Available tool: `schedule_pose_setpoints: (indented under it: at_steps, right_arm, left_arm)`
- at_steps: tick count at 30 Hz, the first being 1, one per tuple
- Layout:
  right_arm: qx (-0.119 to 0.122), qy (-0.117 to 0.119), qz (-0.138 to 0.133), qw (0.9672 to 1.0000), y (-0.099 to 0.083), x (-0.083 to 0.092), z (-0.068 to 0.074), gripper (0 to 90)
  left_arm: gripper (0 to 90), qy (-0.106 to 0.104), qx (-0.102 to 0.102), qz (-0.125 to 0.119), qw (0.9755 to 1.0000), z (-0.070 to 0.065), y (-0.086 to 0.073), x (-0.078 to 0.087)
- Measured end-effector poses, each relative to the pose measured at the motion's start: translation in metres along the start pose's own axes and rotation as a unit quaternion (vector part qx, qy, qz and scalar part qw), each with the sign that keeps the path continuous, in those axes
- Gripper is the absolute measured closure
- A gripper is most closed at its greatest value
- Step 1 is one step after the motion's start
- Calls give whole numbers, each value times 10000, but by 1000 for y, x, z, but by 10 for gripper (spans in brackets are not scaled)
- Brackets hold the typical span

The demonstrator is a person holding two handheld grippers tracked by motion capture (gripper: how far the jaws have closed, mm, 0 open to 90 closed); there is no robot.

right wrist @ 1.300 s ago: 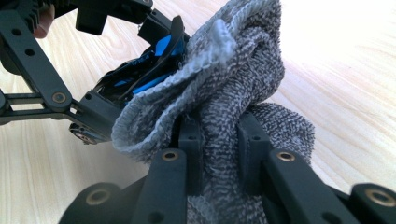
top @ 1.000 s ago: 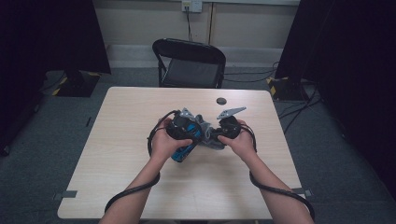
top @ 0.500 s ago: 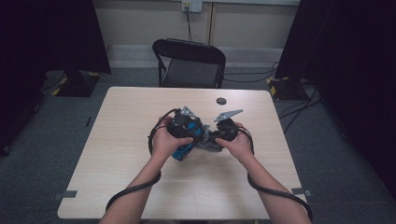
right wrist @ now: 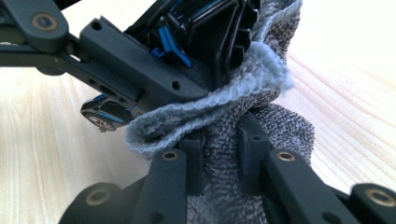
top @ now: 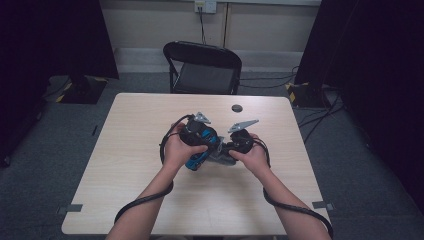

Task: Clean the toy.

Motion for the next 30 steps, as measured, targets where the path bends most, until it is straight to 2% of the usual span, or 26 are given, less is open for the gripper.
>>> schedule_pose_setpoints:
  at_steps: [23, 30]
  right_arm:
    - [-89, 115, -81, 9999, -1, -6, 10, 756]
    - [-68, 218, -13, 9997, -6, -15, 20, 755]
  left_arm:
    - [254, 37, 63, -108, 9999, 5, 11, 3]
    - [254, 17, 92, -149, 9998, 6, 13, 2]
Point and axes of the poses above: each handheld gripper's, and its own axes: x roughly backward along the jaws, y roughly out of its top, z roughly to its left, the point moved 6 cm from there along -x, roughly forward along the jaws, and after that the axes turned 6 degrees about -y, right-handed, at the moved point
